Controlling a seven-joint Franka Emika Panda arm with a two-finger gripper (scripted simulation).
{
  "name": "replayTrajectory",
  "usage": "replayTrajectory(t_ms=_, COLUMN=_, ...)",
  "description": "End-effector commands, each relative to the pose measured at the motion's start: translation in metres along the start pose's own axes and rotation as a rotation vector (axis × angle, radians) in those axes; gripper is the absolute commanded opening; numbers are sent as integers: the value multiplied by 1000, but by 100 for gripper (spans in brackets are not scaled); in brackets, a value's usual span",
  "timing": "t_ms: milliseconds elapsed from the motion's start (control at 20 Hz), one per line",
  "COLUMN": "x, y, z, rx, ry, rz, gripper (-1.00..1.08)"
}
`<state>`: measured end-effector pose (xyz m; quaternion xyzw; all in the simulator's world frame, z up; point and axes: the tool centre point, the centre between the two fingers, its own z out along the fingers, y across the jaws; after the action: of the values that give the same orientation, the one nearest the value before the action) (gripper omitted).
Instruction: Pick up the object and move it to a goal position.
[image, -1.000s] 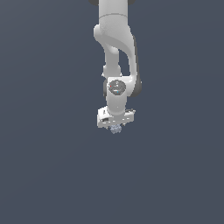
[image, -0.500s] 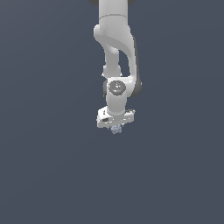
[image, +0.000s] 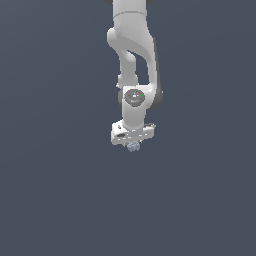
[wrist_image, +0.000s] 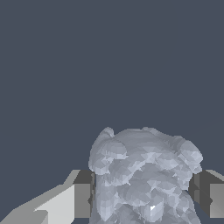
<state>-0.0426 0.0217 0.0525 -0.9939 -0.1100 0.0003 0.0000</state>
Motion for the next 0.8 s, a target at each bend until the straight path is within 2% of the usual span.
replayTrajectory(t_ms=0, x=1, y=-2, z=-11, rx=0, ry=1, rz=0, gripper=-100)
replayTrajectory(t_ms=350, x=3, y=-10, z=-61, rx=0, ry=1, rz=0, gripper=-100)
replayTrajectory(t_ms=750, x=7, y=-25, z=-146, rx=-1, ry=1, rz=-1, gripper=-100)
